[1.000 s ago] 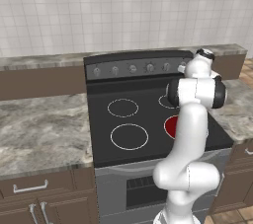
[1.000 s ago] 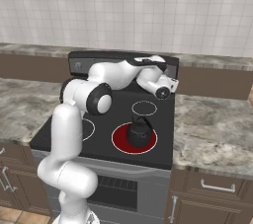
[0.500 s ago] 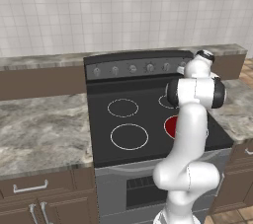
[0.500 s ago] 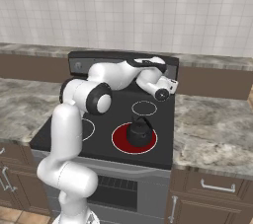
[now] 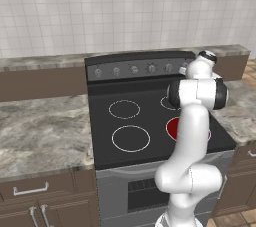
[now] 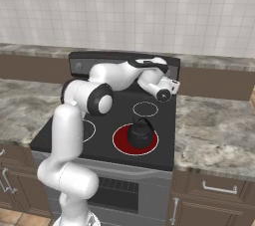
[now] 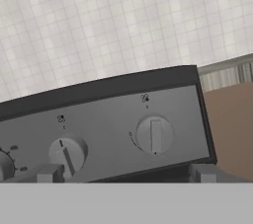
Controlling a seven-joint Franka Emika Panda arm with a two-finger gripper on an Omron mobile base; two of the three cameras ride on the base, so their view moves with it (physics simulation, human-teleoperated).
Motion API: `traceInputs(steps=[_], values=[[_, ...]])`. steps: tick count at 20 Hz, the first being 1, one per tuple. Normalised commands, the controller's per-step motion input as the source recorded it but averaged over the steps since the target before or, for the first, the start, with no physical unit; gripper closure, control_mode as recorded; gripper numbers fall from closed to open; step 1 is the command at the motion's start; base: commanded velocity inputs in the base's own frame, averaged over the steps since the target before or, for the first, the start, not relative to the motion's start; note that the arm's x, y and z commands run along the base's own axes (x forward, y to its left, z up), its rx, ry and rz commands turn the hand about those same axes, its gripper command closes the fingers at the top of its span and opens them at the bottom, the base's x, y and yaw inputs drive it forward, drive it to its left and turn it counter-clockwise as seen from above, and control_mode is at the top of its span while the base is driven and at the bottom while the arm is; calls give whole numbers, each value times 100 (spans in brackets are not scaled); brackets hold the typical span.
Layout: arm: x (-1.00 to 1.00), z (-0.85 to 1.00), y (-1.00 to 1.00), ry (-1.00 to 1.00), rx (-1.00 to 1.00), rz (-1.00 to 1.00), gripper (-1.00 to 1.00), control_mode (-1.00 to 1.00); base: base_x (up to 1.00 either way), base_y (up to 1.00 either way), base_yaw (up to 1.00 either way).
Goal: Lower the heat of the kettle.
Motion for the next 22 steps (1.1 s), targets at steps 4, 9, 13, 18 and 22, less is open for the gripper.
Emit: traceInputs(steps=[4,9,13,18,22], values=[[21,0,0,0,0,0,-100,-100,0,0,0],[25,0,0,1,0,0,-100,-100,0,0,0],[22,0,0,0,0,0,-100,-100,0,0,0],[12,0,-14,0,1,0,-100,-100,0,0,0],[10,0,-24,0,5,0,-100,-100,0,0,0]])
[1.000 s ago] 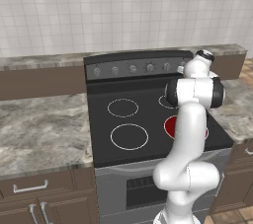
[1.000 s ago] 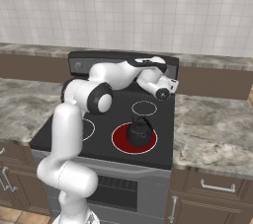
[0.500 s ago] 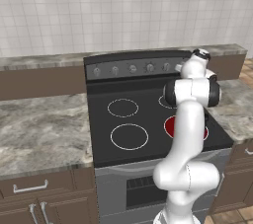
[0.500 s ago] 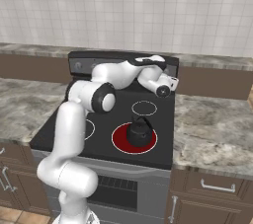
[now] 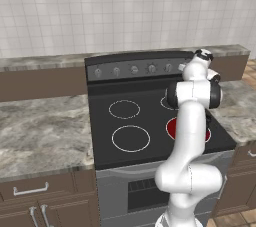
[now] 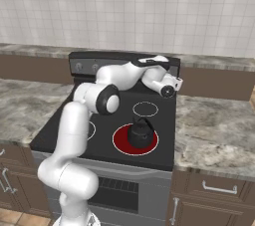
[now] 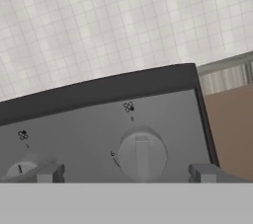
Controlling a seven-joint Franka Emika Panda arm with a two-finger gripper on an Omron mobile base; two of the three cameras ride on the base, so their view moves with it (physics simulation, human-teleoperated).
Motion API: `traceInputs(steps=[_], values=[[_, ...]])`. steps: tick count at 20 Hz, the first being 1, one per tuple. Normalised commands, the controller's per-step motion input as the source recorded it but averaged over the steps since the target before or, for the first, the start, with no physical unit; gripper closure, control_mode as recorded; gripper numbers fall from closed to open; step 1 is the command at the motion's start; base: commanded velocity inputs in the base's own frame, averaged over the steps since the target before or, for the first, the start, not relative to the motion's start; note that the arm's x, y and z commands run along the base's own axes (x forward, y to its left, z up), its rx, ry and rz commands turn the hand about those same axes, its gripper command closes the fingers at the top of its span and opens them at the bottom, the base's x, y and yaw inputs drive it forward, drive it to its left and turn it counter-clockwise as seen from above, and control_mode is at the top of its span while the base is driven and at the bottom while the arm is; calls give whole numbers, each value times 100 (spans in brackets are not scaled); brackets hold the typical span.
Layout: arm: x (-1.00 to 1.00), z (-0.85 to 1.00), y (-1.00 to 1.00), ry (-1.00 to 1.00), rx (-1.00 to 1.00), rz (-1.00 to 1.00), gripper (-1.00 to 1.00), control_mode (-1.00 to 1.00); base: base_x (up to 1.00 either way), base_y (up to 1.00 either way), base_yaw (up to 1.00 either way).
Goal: Lower the heat of the kettle.
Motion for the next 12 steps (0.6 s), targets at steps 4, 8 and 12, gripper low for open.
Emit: traceInputs(steps=[4,8,12], values=[[11,-1,-15,0,0,0,-100,-100,0,0,0],[18,-3,-2,0,0,0,-100,-100,0,0,0],[18,-6,0,0,0,0,-100,-100,0,0,0]])
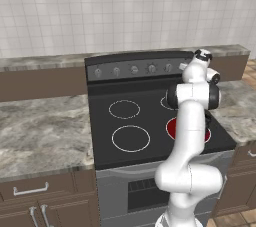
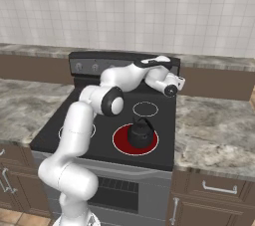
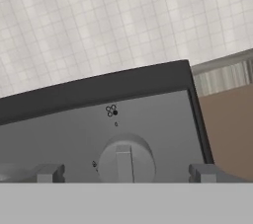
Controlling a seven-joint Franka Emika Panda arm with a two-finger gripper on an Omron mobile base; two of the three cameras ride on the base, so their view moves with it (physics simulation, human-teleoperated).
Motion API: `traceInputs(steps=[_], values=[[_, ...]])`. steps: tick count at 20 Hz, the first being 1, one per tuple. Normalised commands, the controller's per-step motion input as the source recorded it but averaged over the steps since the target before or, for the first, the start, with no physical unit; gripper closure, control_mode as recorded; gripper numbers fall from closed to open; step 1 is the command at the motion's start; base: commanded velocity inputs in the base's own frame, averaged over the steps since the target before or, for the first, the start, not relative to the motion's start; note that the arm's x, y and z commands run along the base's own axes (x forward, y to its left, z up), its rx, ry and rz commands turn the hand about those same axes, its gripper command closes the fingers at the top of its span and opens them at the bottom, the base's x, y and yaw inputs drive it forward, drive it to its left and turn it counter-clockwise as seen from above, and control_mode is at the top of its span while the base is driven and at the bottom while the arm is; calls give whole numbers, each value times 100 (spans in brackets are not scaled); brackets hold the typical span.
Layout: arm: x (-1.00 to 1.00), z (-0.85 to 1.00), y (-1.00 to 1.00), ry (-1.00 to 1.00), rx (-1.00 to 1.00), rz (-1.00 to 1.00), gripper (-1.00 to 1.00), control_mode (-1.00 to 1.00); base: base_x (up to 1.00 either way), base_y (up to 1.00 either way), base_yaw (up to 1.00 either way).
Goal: Lower the heat of the kettle.
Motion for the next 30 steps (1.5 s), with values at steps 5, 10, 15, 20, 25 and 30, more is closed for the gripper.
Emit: traceInputs(steps=[5,10,15,20,25,30], values=[[13,-10,0,0,0,0,-100,-100,0,0,0],[9,-12,0,0,0,0,-100,-100,0,0,0],[11,-3,13,3,0,0,-100,-100,0,0,0],[16,0,21,9,0,0,-100,-100,0,0,0],[20,1,-1,6,0,0,-100,-100,0,0,0],[8,15,-18,0,0,1,-100,-100,0,0,0]])
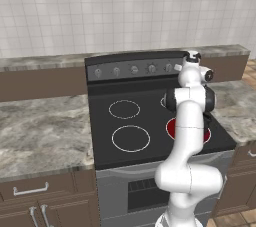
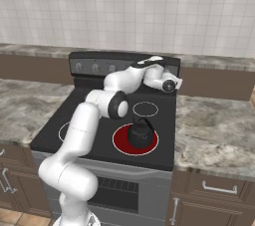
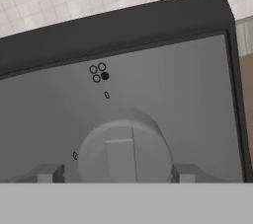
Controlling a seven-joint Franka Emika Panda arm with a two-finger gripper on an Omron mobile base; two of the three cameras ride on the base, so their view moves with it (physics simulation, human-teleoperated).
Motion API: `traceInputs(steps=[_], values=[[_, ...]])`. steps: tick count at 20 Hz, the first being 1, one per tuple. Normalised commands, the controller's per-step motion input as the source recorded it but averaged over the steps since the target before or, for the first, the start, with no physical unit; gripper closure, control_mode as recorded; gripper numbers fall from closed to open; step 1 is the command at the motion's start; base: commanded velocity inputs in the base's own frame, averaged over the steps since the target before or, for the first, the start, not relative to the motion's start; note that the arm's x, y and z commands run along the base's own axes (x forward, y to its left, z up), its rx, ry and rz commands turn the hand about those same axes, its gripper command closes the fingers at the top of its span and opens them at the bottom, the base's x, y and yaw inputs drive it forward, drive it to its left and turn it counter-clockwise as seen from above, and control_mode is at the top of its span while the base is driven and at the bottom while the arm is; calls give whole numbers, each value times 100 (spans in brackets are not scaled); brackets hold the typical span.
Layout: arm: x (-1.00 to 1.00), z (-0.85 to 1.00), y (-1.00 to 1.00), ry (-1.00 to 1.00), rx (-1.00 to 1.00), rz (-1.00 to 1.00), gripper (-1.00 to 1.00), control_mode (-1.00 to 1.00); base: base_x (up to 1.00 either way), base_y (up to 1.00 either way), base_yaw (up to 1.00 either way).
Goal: Lower the heat of the kettle.
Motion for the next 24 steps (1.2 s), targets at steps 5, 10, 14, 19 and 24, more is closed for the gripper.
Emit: traceInputs(steps=[5,10,14,19,24], values=[[0,20,-4,0,0,0,-100,-100,0,0,0],[0,23,0,0,0,0,100,-100,0,0,0],[0,6,0,0,0,0,100,-100,0,0,0],[0,0,0,0,0,0,100,-100,0,0,0],[0,0,1,0,0,0,100,-100,0,0,0]])
